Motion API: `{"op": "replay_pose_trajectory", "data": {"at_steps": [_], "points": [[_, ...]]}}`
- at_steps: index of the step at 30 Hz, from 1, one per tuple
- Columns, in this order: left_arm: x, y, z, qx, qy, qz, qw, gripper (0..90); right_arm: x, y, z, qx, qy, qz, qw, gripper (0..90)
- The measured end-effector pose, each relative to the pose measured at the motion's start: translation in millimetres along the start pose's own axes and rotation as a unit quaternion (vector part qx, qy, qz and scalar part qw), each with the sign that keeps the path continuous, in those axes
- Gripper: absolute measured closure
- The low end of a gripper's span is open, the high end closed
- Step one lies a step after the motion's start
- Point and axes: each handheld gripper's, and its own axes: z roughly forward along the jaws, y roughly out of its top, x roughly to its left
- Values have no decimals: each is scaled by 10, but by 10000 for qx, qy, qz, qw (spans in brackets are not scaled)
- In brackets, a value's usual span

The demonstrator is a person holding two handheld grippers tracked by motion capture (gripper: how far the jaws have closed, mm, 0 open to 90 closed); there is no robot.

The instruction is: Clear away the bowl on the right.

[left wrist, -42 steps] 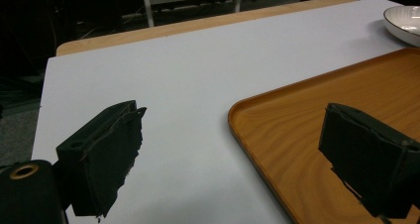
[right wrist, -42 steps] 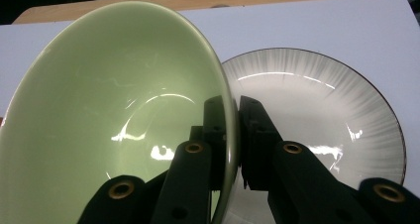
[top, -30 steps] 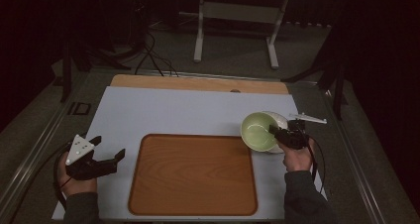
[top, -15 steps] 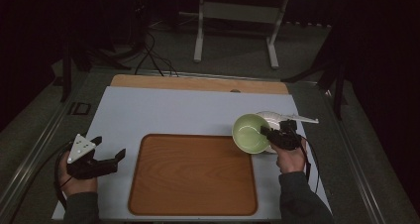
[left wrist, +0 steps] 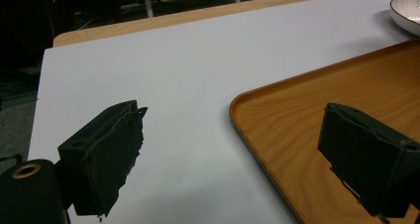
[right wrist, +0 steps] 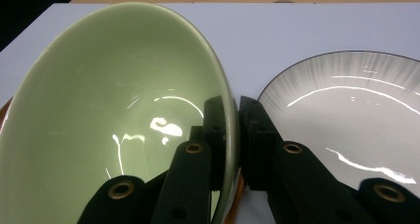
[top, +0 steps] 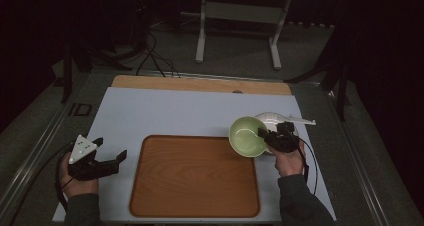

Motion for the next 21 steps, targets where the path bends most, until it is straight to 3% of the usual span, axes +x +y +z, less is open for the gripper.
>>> {"op": "replay_pose_trajectory", "data": {"at_steps": [21], "points": [[5, -6, -11, -9, 25, -19, 10000, 106, 247, -26, 75, 79, 191, -284, 9994, 830]]}}
